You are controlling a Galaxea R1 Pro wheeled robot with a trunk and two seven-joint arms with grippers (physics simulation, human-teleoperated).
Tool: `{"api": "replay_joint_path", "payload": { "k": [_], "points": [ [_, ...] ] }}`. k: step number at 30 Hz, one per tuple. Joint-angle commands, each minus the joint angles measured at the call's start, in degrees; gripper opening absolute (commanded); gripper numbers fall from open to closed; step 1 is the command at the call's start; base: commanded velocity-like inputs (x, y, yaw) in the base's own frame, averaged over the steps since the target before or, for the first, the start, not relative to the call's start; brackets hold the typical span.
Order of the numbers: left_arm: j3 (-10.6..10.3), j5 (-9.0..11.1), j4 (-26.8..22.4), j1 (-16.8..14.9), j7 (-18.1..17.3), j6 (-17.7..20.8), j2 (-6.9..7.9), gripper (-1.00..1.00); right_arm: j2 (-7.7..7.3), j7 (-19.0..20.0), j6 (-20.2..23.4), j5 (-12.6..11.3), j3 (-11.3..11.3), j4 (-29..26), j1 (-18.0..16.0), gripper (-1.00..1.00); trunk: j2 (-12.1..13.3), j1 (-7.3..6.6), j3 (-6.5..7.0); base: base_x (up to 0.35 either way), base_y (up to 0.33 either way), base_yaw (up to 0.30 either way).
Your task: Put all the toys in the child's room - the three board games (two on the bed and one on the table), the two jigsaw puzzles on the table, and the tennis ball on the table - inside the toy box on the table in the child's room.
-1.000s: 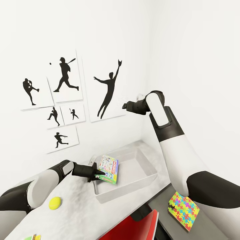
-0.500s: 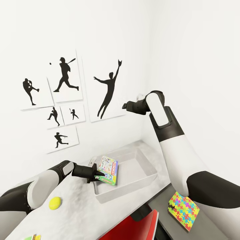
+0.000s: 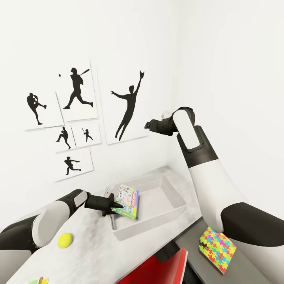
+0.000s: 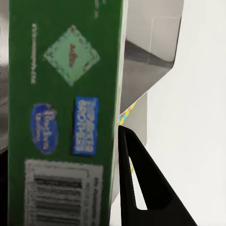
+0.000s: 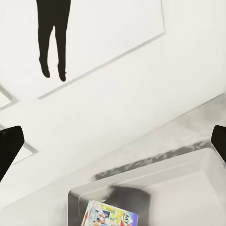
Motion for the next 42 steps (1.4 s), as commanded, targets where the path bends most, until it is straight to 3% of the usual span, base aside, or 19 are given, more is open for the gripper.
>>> {"api": "replay_joint_path", "payload": {
  "k": [1,3,4,24,28,34,42],
  "points": [
    [-0.2,0.3,-0.1,0.0,0.1,0.3,0.03,-1.00,0.00,-0.6,0.1,-0.5,0.0,0.0,-0.1,1.00,-0.1,0.04,-0.14,0.000,0.000,0.000],
    [-0.2,0.3,-0.2,0.0,0.1,0.3,0.07,-1.00,0.00,-0.6,0.1,-0.5,0.0,0.0,0.0,1.00,-0.1,0.04,-0.14,0.000,0.000,0.000],
    [-0.2,0.3,-0.2,0.0,0.1,0.3,0.08,1.00,0.00,-0.6,0.1,-0.5,0.0,0.0,0.0,1.00,-0.1,0.04,-0.14,0.000,0.000,0.000],
    [0.0,0.4,-0.6,-0.1,-0.7,0.8,0.46,1.00,0.00,-0.6,0.1,-0.5,0.0,0.0,0.1,1.00,-0.1,0.04,-0.14,0.000,0.000,0.000],
    [0.1,0.4,-1.8,-0.5,-0.9,1.1,1.96,1.00,0.00,-0.6,0.1,-0.5,0.0,0.0,0.1,1.00,-0.1,0.04,-0.14,0.000,0.000,0.000],
    [0.4,0.4,-2.4,-1.9,-1.0,1.2,6.13,1.00,0.00,-0.6,0.1,-0.5,0.0,0.1,0.2,1.00,-0.1,0.04,-0.14,0.000,0.000,0.000],
    [0.5,0.4,-2.6,-2.5,-1.5,1.2,8.69,1.00,0.00,-0.6,0.1,-0.5,0.0,0.1,0.2,1.00,-0.1,0.04,-0.14,0.000,0.000,0.000]
  ]
}}
